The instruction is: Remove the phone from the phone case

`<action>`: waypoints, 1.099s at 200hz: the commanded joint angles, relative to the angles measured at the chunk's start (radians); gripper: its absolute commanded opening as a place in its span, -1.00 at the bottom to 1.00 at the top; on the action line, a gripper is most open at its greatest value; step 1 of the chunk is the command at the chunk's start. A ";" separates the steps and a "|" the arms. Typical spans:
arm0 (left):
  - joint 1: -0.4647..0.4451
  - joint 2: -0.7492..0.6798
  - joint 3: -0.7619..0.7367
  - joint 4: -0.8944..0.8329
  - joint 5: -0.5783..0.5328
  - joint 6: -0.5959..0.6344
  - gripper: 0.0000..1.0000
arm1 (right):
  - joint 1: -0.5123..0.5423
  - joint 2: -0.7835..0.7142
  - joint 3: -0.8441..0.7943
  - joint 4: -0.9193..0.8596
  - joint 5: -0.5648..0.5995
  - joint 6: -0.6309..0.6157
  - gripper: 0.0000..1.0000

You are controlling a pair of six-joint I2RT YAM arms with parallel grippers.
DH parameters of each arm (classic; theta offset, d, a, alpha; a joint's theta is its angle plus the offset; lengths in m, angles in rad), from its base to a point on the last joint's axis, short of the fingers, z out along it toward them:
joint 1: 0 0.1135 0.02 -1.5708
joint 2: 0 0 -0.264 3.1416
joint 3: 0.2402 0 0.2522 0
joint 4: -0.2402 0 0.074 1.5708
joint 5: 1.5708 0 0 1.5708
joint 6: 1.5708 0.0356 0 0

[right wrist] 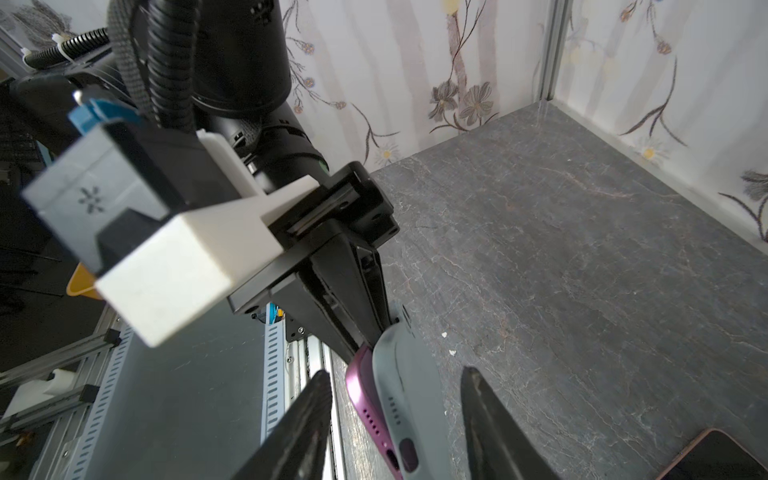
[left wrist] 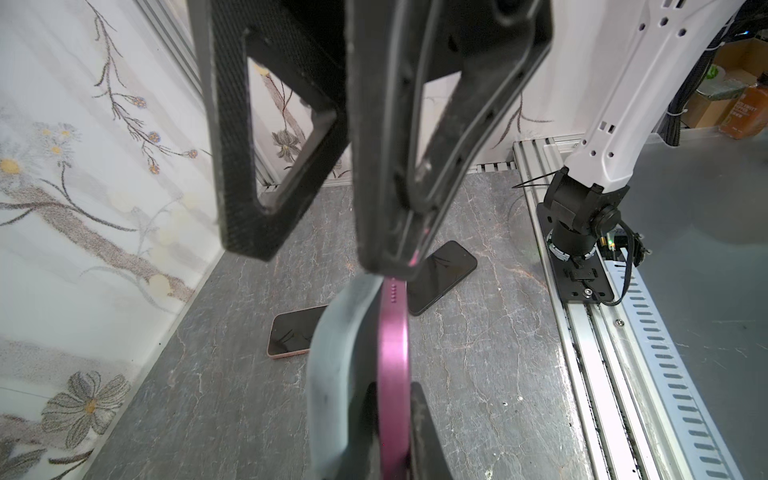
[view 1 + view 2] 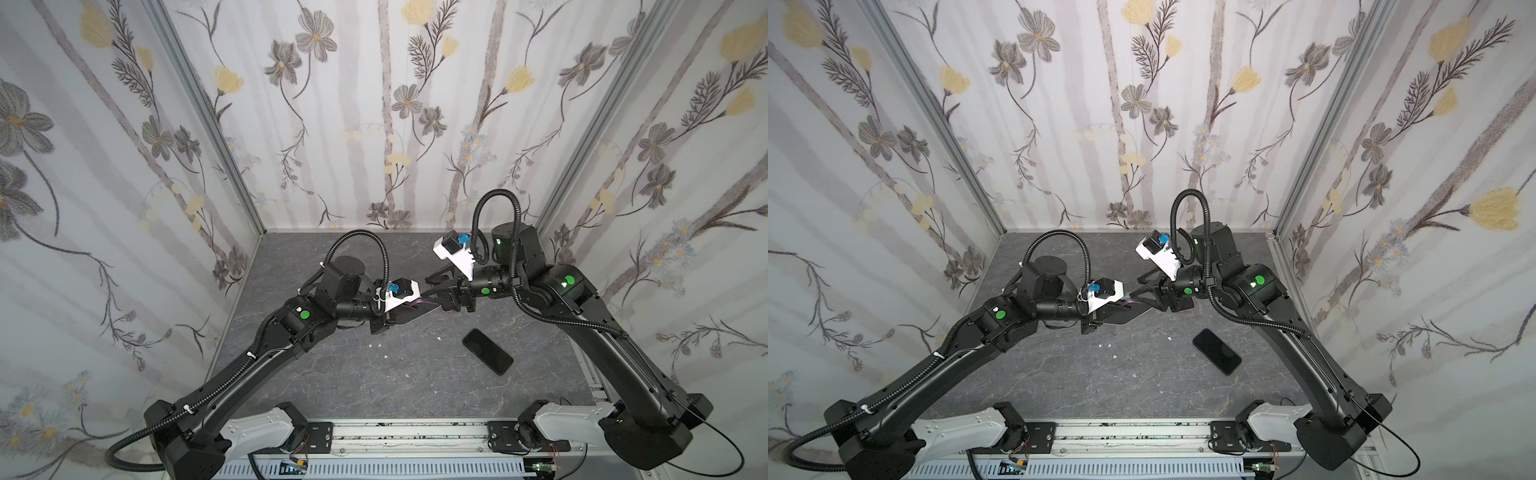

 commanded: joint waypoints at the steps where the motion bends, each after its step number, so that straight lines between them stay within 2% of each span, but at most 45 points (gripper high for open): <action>1: -0.003 0.003 0.017 0.023 0.014 0.028 -1.00 | 0.000 0.022 0.008 -0.048 -0.054 -0.047 0.03; 63: -0.011 0.009 0.017 0.017 0.014 0.037 -1.00 | 0.000 0.043 0.011 -0.021 -0.012 -0.020 -0.01; 95: -0.015 0.007 0.017 0.015 0.010 0.038 -1.00 | -0.001 0.040 0.011 0.022 -0.018 0.011 0.10; 123: -0.015 0.009 0.013 0.015 0.011 0.041 -1.00 | -0.002 0.046 0.010 0.027 -0.008 0.019 0.11; 220: -0.017 0.009 0.017 0.015 0.000 0.040 -1.00 | -0.002 0.080 0.008 -0.059 0.072 -0.022 -0.03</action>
